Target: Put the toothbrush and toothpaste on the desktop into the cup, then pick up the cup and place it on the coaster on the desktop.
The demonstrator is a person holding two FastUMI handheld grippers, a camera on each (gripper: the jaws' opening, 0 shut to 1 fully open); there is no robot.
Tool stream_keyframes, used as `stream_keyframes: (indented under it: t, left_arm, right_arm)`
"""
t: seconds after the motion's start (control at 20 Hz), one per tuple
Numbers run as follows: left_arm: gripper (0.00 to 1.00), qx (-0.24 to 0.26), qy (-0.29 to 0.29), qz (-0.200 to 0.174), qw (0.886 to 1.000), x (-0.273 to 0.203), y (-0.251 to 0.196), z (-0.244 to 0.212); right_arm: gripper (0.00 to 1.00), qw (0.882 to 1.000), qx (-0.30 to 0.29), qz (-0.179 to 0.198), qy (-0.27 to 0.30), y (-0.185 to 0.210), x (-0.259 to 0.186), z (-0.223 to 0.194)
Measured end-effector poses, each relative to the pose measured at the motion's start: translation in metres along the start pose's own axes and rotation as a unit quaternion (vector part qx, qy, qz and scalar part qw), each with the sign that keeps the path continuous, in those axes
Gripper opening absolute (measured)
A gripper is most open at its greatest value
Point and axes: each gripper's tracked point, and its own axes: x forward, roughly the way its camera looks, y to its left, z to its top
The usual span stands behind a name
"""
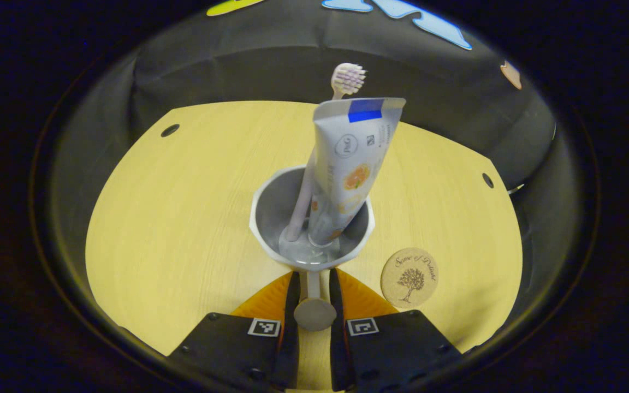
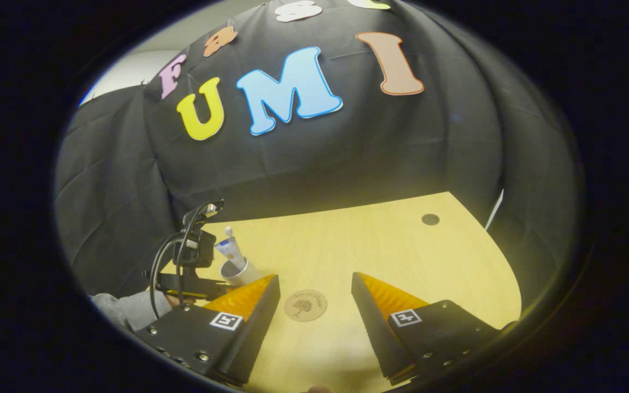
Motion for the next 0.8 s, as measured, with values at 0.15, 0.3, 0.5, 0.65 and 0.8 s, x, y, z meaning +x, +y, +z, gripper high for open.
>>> stream_keyframes:
  t: [0.15, 0.3, 0.5, 0.65, 0.8]
  left_arm:
    - [0.29, 0.017, -0.01, -0.019, 1.0, -0.009, -0.024, -0.004]
    - [0.3, 0.033, -0.012, -0.047, 0.998, -0.022, -0.054, -0.007]
    - [0.3, 0.056, -0.005, -0.077, 0.995, -0.027, -0.089, -0.017]
    - [0.3, 0.07, 0.007, -0.086, 0.994, -0.026, -0.109, -0.029]
    - [0.3, 0.081, 0.016, -0.083, 0.993, -0.019, -0.114, -0.031]
  right_arm:
    - [0.81, 1.0, 0.006, -0.005, -0.003, -0.008, -0.005, 0.001]
    - [0.83, 1.0, 0.012, -0.007, -0.007, -0.014, -0.01, 0.002]
    - [0.83, 1.0, 0.011, -0.017, -0.012, -0.025, -0.021, 0.001]
    - [0.83, 0.999, 0.019, -0.024, -0.011, -0.032, -0.028, -0.002]
    - [0.83, 0.999, 0.029, -0.03, -0.008, -0.041, -0.032, -0.006]
